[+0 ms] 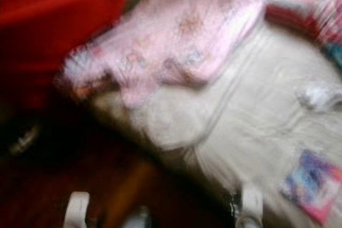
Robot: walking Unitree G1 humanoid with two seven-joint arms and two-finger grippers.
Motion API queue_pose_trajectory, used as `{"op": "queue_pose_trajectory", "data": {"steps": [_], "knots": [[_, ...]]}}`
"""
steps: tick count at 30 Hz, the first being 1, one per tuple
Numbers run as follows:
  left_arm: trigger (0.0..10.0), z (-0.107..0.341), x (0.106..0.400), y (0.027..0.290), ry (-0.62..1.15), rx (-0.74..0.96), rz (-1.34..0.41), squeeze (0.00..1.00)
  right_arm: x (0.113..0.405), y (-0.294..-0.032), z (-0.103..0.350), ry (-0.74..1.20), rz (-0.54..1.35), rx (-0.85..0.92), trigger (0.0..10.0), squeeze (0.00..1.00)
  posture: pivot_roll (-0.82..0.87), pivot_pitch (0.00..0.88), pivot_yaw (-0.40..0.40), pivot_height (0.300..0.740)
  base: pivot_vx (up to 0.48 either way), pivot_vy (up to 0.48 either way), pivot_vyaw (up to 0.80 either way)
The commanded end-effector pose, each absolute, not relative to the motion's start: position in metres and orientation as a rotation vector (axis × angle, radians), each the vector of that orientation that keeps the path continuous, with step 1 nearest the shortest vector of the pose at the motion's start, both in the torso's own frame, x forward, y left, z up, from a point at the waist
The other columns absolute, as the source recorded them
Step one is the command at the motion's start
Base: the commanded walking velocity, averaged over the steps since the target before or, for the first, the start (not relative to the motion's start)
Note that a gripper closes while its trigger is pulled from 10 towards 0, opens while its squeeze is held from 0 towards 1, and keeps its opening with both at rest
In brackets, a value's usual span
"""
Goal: Clean up the room
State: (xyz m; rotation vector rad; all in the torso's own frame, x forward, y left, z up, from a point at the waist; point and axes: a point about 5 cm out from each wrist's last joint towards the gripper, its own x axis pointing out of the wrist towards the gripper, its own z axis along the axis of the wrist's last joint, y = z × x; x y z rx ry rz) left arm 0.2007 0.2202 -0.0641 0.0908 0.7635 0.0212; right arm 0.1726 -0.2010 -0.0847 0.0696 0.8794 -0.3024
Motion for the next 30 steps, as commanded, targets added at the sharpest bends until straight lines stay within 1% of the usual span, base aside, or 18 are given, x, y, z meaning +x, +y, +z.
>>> {"op": "queue_pose_trajectory", "data": {"steps": [1,24,26,29,30], "knots": [[10.0,-0.061,0.2069,0.2176,0.744,0.09,0.01,0.0,0.1637,-0.2046,-0.0882,0.906,-0.317,0.064,10.0,0.0,0.13,0.19,0.043,0.74,0.0,0.0,0.0],[10.0,-0.0605,0.2085,0.216,0.737,0.06,0.027,0.0,0.1681,-0.207,-0.0856,0.881,-0.336,0.085,10.0,0.0,0.13,0.186,0.035,0.74,0.0,0.0,0.0],[10.0,-0.0606,0.2086,0.2159,0.739,0.059,0.027,0.0,0.1682,-0.2071,-0.0856,0.881,-0.339,0.096,10.0,0.0,0.13,0.186,0.035,0.74,0.0,0.433,0.0],[10.0,-0.0606,0.2085,0.2159,0.739,0.06,0.025,0.0,0.1679,-0.2076,-0.0858,0.883,-0.347,0.112,10.0,0.0,0.13,0.185,0.035,0.74,0.0,0.48,-0.79],[10.0,-0.0607,0.2084,0.2159,0.74,0.06,0.025,0.0,0.1679,-0.2079,-0.0858,0.883,-0.345,0.109,10.0,0.0,0.13,0.185,0.035,0.74,0.0,0.48,0.0]]}}
